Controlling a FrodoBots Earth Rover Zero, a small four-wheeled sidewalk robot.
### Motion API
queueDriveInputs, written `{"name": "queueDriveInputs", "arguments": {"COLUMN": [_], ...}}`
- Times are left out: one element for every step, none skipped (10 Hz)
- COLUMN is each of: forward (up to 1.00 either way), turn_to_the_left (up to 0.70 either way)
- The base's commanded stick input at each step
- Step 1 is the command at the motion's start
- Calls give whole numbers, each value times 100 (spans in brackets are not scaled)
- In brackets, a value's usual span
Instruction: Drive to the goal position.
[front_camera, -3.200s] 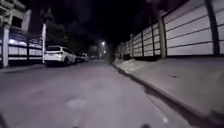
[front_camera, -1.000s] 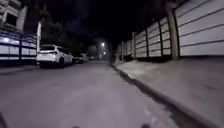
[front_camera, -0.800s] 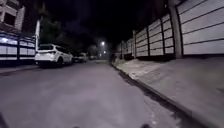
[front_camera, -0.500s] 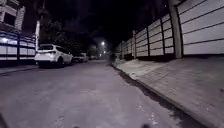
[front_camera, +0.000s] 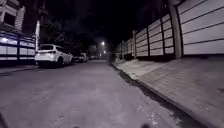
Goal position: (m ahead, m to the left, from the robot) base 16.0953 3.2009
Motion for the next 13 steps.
{"name": "queueDriveInputs", "arguments": {"forward": [50, 50, 50, 50, 50, 50, 50, 50, 50, 50, 50, 50, 50], "turn_to_the_left": [0, 0, 0, 0, 0, 0, 0, 0, 0, 0, 0, 0, 0]}}
